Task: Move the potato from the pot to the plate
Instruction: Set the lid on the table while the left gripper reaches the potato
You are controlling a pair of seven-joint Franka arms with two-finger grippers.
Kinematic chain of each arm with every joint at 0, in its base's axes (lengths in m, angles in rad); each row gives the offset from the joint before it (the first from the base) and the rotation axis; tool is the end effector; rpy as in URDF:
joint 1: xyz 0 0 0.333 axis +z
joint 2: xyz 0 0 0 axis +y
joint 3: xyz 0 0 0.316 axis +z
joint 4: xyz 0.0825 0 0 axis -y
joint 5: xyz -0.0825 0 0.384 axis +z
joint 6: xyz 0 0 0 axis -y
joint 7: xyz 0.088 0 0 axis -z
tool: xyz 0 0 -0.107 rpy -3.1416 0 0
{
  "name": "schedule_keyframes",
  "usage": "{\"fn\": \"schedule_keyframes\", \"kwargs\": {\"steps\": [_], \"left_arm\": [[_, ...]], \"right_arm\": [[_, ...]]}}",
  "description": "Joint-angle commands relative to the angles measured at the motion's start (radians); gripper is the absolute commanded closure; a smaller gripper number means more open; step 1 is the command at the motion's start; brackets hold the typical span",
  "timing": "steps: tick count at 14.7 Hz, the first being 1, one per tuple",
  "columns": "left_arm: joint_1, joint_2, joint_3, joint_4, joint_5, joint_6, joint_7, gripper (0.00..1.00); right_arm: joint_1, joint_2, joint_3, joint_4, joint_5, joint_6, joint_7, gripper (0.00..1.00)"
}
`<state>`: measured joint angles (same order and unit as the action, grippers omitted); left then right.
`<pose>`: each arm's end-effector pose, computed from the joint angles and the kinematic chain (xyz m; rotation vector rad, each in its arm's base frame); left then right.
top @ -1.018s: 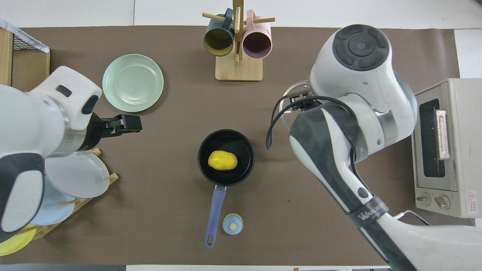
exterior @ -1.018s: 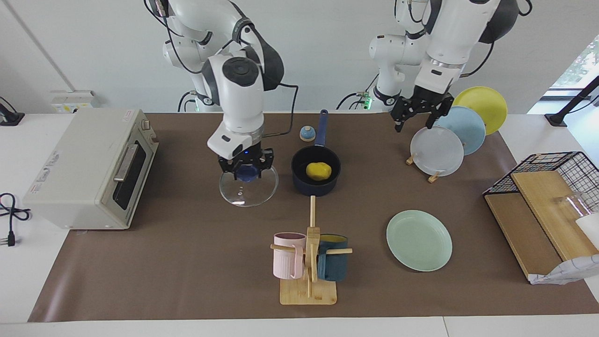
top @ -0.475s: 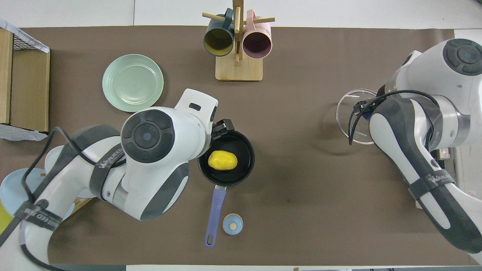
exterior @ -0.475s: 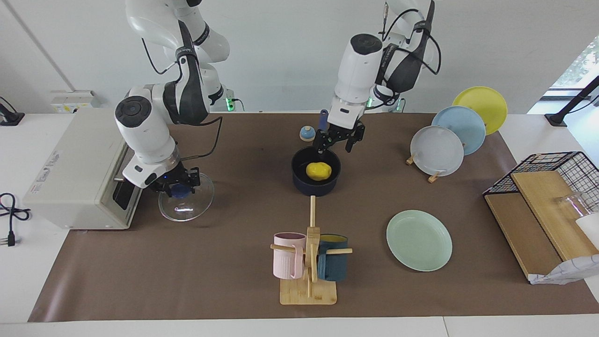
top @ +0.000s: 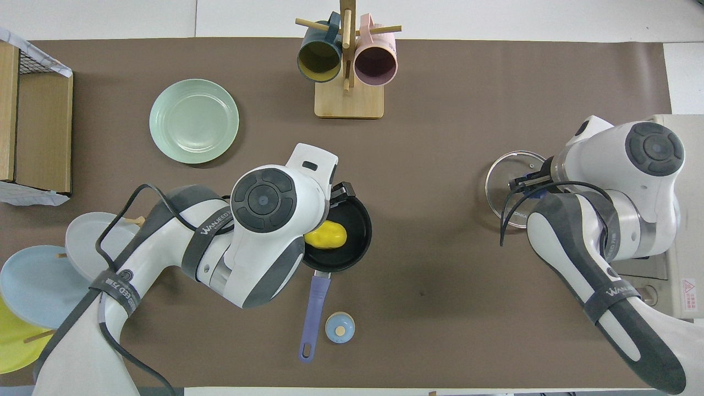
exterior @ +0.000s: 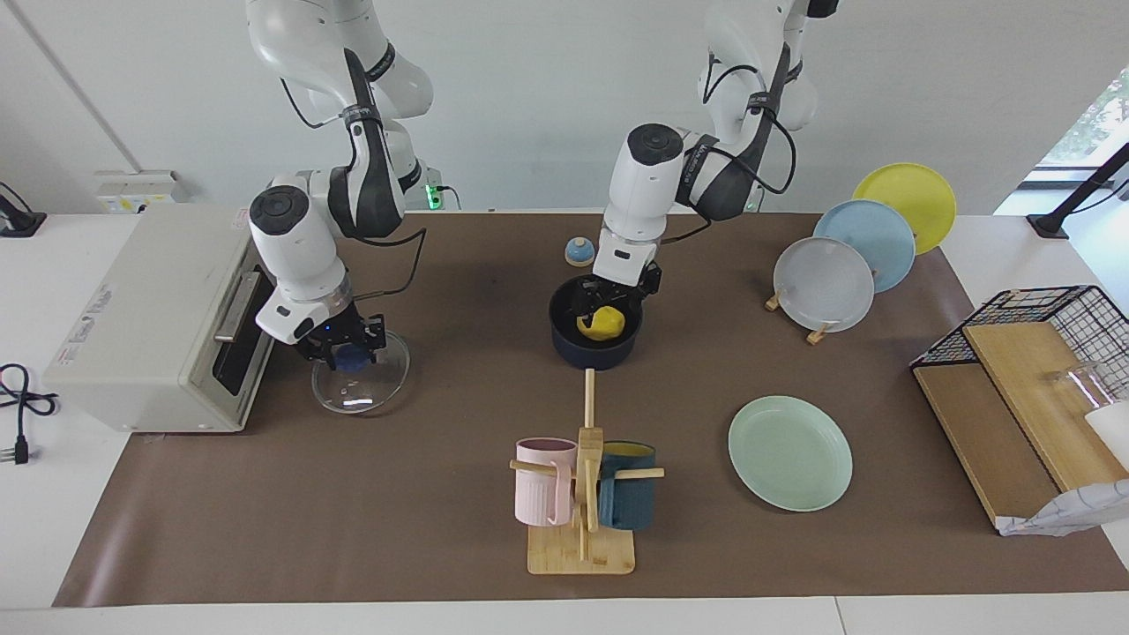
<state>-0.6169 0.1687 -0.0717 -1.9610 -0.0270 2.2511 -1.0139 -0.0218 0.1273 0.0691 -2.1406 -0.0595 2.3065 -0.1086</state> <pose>0.4668 -0.3833 0.4017 2.9822 0.5161 0.0829 0.5609 0.0249 0.3494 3.0891 0.3010 0.0589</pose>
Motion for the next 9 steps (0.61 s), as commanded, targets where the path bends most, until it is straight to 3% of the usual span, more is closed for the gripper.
{"fn": "schedule_keyframes", "kwargs": {"steps": [1,6,7,8,9], "left_arm": [[-0.034,-0.029,0.017,-0.085,-0.005,0.056,-0.057,0.0],[-0.058,-0.029,0.015,-0.099,-0.005,0.064,-0.146,0.0],[-0.061,-0.029,0.015,-0.104,-0.005,0.064,-0.147,0.0],[-0.063,-0.029,0.015,-0.107,-0.005,0.068,-0.147,0.0],[-0.063,-0.026,0.015,-0.111,-0.005,0.086,-0.144,0.0]], "right_arm": [[-0.018,-0.037,0.009,-0.056,0.015,0.036,-0.028,0.47],[-0.049,-0.011,0.009,-0.064,0.012,0.071,-0.046,0.45],[-0.046,-0.011,0.009,-0.064,0.012,0.071,-0.042,0.39],[-0.041,-0.011,0.009,-0.062,0.012,0.064,-0.033,0.14],[-0.041,-0.009,0.011,-0.058,0.012,0.057,-0.02,0.0]]}}
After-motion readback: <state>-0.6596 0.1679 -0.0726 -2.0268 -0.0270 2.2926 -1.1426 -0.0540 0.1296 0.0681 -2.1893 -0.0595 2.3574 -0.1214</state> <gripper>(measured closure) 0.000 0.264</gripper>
